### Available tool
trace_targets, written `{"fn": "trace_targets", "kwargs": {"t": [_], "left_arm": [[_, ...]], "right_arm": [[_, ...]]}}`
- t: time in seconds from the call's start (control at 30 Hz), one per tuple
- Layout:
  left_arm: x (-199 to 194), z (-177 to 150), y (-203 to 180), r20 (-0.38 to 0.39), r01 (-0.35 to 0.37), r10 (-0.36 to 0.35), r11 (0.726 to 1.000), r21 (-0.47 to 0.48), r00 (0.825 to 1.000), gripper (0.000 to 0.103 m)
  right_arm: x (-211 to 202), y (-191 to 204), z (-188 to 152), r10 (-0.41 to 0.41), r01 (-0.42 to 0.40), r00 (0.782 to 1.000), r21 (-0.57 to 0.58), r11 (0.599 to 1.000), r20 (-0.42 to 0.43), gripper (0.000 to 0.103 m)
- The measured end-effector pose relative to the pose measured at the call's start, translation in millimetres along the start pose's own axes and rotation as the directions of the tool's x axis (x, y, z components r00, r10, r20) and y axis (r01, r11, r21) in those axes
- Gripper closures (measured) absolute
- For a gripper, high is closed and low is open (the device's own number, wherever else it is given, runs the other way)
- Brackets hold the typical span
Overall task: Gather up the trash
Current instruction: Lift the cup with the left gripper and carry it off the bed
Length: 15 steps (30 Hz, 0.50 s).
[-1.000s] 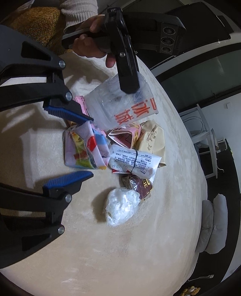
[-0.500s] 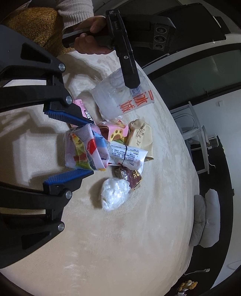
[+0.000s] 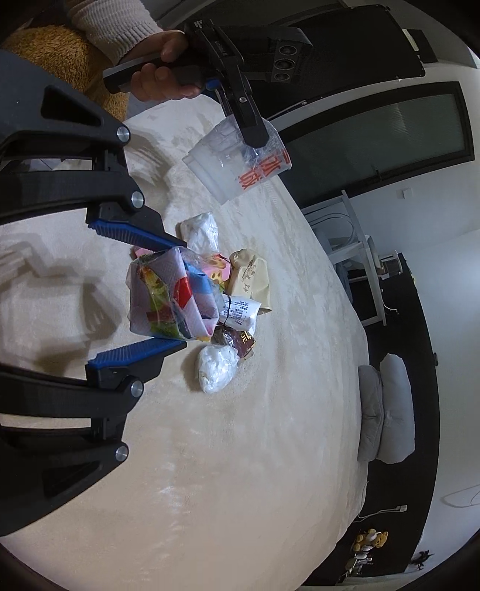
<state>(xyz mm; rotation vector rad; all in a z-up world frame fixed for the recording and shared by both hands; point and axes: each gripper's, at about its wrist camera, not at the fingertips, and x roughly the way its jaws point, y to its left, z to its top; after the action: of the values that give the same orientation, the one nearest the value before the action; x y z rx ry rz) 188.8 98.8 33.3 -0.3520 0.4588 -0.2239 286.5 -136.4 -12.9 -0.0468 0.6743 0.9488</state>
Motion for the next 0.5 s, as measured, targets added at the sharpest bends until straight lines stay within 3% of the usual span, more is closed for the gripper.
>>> {"fn": "trace_targets", "kwargs": {"t": [0.13,0.5], "left_arm": [[-20,-4,-9,0.036,-0.016,0.015,1.000,0.020,0.999,0.032],[-72,-46,-31,0.104,0.000,0.005,0.999,-0.046,0.995,0.032]], "right_arm": [[-21,10,-8,-0.026,0.026,0.999,-0.002,1.000,0.041,0.056],[-76,44,-48,-0.029,0.024,0.992,0.047,0.999,0.119,0.056]]}}
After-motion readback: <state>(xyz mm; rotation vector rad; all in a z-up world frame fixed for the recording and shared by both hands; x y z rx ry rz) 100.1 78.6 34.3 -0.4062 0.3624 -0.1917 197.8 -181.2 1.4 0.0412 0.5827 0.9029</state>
